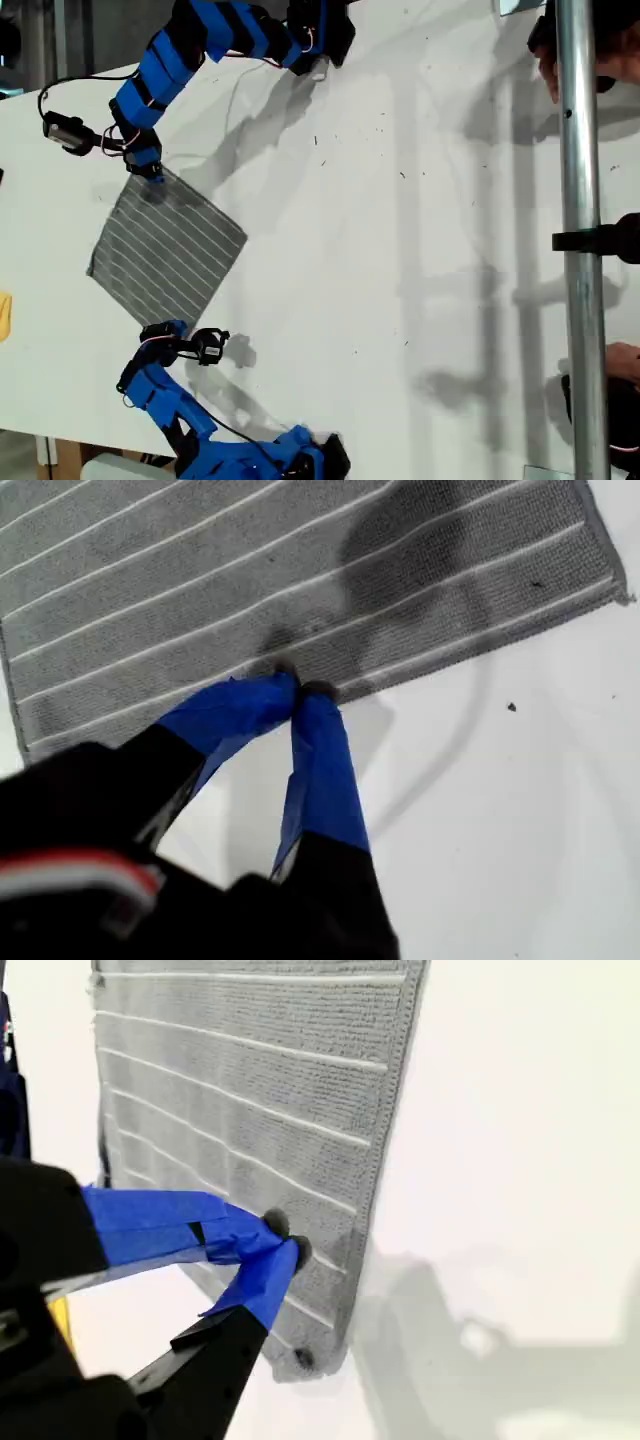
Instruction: Grasp corners of a towel and fold twice.
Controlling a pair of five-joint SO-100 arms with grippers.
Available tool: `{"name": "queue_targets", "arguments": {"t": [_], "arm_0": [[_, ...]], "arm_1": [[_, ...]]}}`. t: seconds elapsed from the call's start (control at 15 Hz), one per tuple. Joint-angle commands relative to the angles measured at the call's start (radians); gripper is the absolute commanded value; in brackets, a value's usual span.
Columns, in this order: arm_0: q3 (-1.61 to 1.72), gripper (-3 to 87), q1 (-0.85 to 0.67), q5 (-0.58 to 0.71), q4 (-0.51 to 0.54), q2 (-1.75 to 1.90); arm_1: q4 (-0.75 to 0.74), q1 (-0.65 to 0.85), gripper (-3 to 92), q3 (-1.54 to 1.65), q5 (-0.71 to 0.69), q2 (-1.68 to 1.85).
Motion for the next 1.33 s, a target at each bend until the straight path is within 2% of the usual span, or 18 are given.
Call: {"name": "queue_targets", "arguments": {"t": [0.0,0.33,0.47,0.67,1.07,1.27], "arm_0": [[-0.061,-2.9,-0.025,-0.005,-0.041,-0.005],[-0.097,-2.8,-0.04,-0.032,-0.178,-0.092],[-0.12,-2.8,-0.051,-0.052,-0.213,-0.12],[-0.137,-2.8,-0.061,-0.08,-0.161,-0.13],[-0.147,-2.8,-0.037,-0.072,0.038,-0.127],[-0.147,-2.8,-0.028,-0.1,0.014,-0.133]], "arm_1": [[-0.089,0.026,-0.3,-0.121,-0.006,-0.055],[-0.236,0.003,-0.3,-0.347,0.08,-0.379],[-0.219,0.015,-0.3,-0.35,0.117,-0.419],[-0.104,0.012,-0.3,-0.345,0.124,-0.402],[0.072,-0.032,-0.3,-0.279,0.126,-0.316],[0.097,-0.063,-0.3,-0.256,0.129,-0.276]]}}
